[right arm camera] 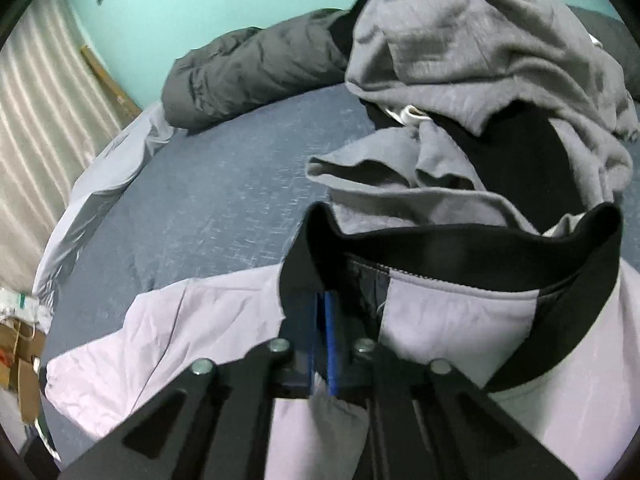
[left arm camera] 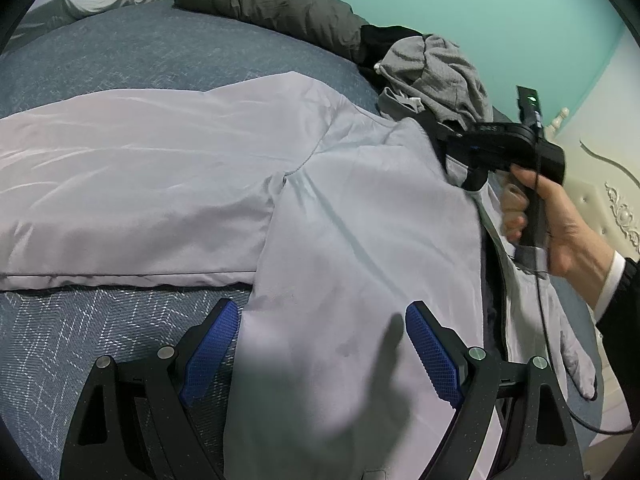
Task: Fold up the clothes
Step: 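Pull the black collar straight toward the grey hoodie with the right tool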
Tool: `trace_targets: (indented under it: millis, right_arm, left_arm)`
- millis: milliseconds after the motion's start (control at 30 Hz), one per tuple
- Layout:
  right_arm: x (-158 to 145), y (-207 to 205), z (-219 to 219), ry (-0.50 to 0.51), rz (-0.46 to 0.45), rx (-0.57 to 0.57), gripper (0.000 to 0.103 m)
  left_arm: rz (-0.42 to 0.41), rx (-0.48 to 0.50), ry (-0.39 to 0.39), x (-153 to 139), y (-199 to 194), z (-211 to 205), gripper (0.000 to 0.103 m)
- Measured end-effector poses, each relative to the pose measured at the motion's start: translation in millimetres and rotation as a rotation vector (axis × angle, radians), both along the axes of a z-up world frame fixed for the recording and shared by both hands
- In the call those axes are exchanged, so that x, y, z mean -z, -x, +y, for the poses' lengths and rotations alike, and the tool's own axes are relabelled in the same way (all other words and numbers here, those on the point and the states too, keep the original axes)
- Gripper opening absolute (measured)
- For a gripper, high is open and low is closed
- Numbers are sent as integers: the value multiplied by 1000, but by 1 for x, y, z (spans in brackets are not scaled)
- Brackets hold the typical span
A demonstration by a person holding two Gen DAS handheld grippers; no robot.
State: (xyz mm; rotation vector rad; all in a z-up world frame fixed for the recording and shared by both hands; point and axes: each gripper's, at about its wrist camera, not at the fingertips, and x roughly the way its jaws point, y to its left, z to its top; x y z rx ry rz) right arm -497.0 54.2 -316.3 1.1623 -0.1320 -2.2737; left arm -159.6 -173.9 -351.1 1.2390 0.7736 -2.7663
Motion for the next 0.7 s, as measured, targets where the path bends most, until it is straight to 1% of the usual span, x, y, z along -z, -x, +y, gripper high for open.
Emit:
trace_targets:
  millis: [100, 133, 233, 267, 333, 433, 500, 600, 700]
  right_arm:
    - [-5, -4, 14, -29, -3, 38, 2]
    - [-3, -3, 17, -52, -13, 49, 2]
    - [11, -1, 20, -161, -62, 91, 2]
    - [14, -1, 20, -174, -59, 97, 2]
    - [20, -2, 17, -182, -42, 104, 3]
    - [24, 6, 14, -159, -24, 119, 3]
    - [28, 13, 7, -180, -23, 112, 3]
    - [33, 18, -4, -237, -16, 100, 3]
    - [32, 19, -6, -229, -5, 108, 3]
  left_arm:
    - [0, 0, 5, 0, 0, 2, 89]
    - [-1, 1, 8, 0, 0, 3, 89]
    - [-2, 1, 9, 0, 0, 4, 89]
    - [-2, 0, 10, 0, 0, 4, 89]
    - [-3, 0, 11, 0, 0, 4, 89]
    - [-5, 1, 13, 0, 0, 6, 89]
    - [-6, 1, 10, 1, 0, 7, 89]
    - [-7, -1, 9, 1, 1, 8, 89]
    - [-6, -1, 10, 1, 0, 8, 89]
